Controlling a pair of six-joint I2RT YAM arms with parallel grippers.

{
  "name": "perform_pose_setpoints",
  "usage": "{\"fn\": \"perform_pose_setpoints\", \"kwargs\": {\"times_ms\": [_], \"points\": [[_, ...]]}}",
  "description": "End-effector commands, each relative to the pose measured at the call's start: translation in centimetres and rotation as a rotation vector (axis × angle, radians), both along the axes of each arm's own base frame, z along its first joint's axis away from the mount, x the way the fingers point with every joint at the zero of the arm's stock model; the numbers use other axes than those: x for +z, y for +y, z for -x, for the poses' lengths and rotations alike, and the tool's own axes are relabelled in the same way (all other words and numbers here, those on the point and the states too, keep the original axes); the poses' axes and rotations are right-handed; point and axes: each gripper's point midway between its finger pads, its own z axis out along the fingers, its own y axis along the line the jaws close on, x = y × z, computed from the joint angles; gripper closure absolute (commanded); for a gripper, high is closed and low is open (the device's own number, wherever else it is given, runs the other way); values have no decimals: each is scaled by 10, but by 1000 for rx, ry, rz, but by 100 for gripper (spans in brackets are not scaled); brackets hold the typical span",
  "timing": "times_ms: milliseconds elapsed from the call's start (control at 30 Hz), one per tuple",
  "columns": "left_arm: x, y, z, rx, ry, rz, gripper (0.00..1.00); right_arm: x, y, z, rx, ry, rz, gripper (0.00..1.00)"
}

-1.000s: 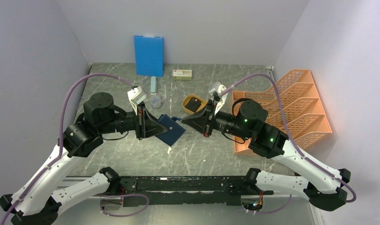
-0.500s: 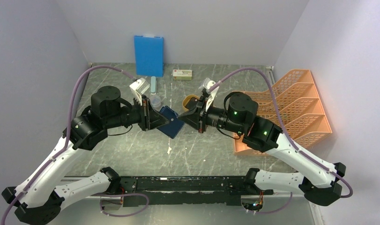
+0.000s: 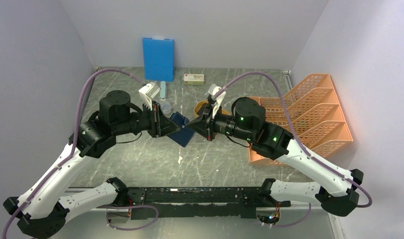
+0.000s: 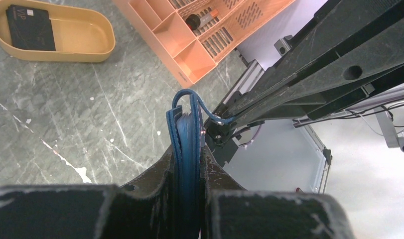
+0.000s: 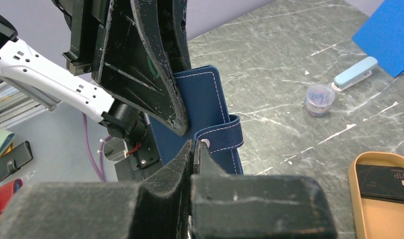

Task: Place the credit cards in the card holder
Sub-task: Pick up the card holder from the center of the board.

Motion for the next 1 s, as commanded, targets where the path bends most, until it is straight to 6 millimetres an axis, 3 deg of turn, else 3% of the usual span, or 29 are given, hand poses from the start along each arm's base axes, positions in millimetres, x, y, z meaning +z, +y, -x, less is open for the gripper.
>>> {"fn": "perform_pose_setpoints", "kwargs": {"times_ms": [0, 967], "points": [[11, -3, 2, -15, -14, 48, 95, -10, 1, -6, -17, -9, 26, 100], [15, -8, 6, -50, -8, 74, 95, -30, 11, -9, -14, 18, 76, 100]]}}
